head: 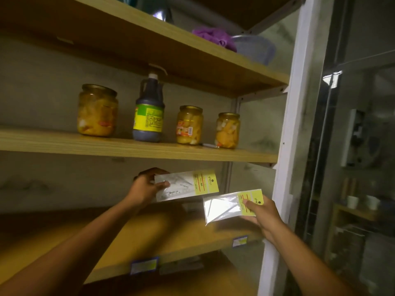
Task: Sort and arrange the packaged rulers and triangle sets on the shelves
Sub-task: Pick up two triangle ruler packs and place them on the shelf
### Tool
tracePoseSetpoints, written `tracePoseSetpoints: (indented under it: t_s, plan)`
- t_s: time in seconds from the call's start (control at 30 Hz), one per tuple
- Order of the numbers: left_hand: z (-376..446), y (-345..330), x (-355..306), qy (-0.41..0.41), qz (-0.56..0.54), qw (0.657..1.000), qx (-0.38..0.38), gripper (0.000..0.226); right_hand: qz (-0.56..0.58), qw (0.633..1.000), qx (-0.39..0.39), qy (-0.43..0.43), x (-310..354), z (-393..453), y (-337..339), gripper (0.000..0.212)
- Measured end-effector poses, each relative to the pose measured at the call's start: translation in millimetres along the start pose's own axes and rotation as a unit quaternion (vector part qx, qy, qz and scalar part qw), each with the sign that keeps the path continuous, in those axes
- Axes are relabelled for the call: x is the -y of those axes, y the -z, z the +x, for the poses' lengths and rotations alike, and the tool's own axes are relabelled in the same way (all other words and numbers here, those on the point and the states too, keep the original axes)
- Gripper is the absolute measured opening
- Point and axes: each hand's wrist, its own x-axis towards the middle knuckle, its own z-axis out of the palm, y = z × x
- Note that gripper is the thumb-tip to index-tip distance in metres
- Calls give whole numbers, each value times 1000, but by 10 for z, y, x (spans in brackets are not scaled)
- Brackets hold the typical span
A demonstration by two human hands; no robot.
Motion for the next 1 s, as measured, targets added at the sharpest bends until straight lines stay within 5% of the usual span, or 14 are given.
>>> tracePoseSetpoints:
  t_s: [0.27,0.73,0.83,0.93,1.0]
  plan:
    - [128,-389,99,34,25,998,-51,26,3,999,29,-16,-49,959,89,33]
    - [763,-278,613,47,117,988,-84,22,13,994,78,-73,-608,1807,-866,25]
    - [874,-301,777,45,107,990,-75,21,-105,993,52,-34,-755,1987,-969,23]
    - [949,-343,914,49,108,990,-71,22,-275,960,40,24,-852,2129,-976,37]
    - [975,-384,967,53,98,991,-67,23,-334,941,49,35,-914,2173,-955,26]
